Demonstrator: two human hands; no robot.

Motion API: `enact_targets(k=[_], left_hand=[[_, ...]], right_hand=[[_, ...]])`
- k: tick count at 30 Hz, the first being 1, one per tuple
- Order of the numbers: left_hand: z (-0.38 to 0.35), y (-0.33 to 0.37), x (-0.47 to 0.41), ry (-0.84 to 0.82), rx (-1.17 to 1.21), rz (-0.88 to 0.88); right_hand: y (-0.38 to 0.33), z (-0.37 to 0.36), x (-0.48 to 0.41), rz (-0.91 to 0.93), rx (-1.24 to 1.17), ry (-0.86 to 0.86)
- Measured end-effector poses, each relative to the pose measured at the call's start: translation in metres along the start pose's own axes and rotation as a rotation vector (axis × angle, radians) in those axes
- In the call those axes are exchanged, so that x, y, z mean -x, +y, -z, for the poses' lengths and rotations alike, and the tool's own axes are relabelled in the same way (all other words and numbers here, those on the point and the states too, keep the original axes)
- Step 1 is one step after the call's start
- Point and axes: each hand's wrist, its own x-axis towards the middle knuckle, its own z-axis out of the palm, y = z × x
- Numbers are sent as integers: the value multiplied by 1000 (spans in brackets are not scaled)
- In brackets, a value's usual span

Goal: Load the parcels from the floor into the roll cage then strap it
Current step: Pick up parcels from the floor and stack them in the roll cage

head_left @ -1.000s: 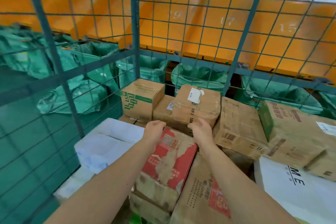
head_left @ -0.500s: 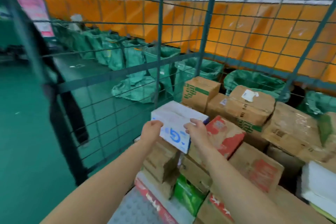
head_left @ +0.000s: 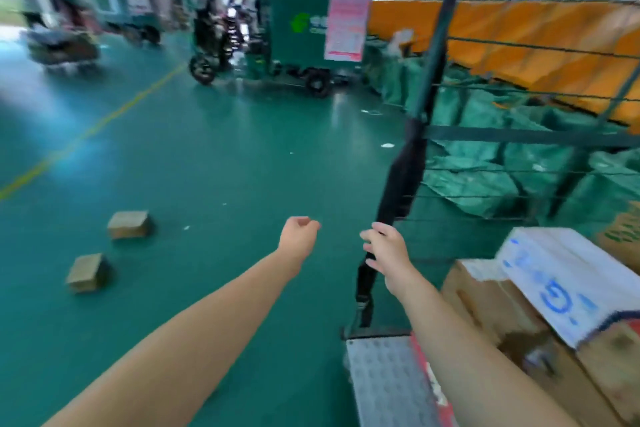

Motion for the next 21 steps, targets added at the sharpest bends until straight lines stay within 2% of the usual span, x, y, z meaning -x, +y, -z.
enact_targets(k=[12,21], left_hand=[[206,-76,-26,485,188,198],[274,-114,-67,791,316,338]], right_hand=[[-17,-233,-16,33,186,-508],[-15,-363,-71,11,364,-791]])
